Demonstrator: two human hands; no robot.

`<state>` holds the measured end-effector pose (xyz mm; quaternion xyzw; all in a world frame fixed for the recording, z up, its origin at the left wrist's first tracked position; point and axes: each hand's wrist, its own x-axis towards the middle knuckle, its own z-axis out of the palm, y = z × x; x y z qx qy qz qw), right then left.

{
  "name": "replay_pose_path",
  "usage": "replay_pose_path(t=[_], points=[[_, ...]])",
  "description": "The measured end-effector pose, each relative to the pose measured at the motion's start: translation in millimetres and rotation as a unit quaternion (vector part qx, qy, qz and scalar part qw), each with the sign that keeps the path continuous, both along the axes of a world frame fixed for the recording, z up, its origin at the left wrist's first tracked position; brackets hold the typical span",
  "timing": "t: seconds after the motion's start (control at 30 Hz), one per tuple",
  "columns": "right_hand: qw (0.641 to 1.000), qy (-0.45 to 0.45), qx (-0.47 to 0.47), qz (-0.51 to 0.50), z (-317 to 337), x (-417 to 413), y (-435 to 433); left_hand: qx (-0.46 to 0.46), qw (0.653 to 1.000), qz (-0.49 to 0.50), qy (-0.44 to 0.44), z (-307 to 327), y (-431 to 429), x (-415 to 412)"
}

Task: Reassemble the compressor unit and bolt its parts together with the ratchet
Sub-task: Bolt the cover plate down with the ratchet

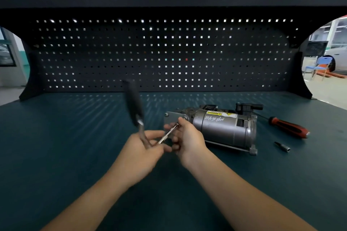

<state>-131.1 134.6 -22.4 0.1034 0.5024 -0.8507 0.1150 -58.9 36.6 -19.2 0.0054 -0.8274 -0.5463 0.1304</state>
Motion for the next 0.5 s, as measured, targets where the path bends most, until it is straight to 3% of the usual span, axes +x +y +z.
replay_pose_path(t=[0.03, 0.07, 0.1, 0.13, 0.17, 0.23, 0.3, 0.33, 0.4, 0.43, 0.47, 0.5], points=[[1.000, -0.005, -0.001, 0.000, 0, 1, 0, -0.176, 0.983, 0.006, 0.051, -4, 0, 1], [1.000, -0.007, 0.000, -0.002, -1, 1, -1, -0.347, 0.934, 0.016, 0.084, -8, 0, 2], [1.000, -0.006, 0.002, -0.009, -1, 2, -2, -0.464, 0.880, 0.027, 0.099, -14, -2, 1], [1.000, -0.002, 0.006, -0.018, -2, 2, -2, -0.495, 0.859, 0.040, 0.123, -19, -3, -1], [1.000, 0.002, 0.010, -0.025, -2, 3, -2, -0.487, 0.862, 0.045, 0.134, -20, -2, 0], [1.000, 0.010, 0.009, -0.028, -1, 4, -1, -0.327, 0.935, 0.007, 0.138, -13, -1, 0], [1.000, 0.018, -0.004, -0.026, -1, 3, 1, -0.009, 0.998, -0.051, 0.025, -6, 5, -1], [1.000, 0.019, -0.012, -0.021, -1, 3, 1, 0.200, 0.975, -0.068, -0.063, -2, 5, -4], [1.000, 0.017, -0.018, -0.005, -1, 2, 1, 0.549, 0.811, -0.094, -0.178, 4, 2, -5], [1.000, 0.018, -0.018, 0.002, -1, 1, 1, 0.636, 0.744, -0.091, -0.187, 6, -1, -6], [1.000, 0.020, -0.017, 0.007, -1, 1, 1, 0.662, 0.722, -0.084, -0.184, 6, -3, -5], [1.000, 0.023, -0.011, 0.009, -1, 2, 0, 0.637, 0.745, -0.081, -0.181, 6, -4, -4]])
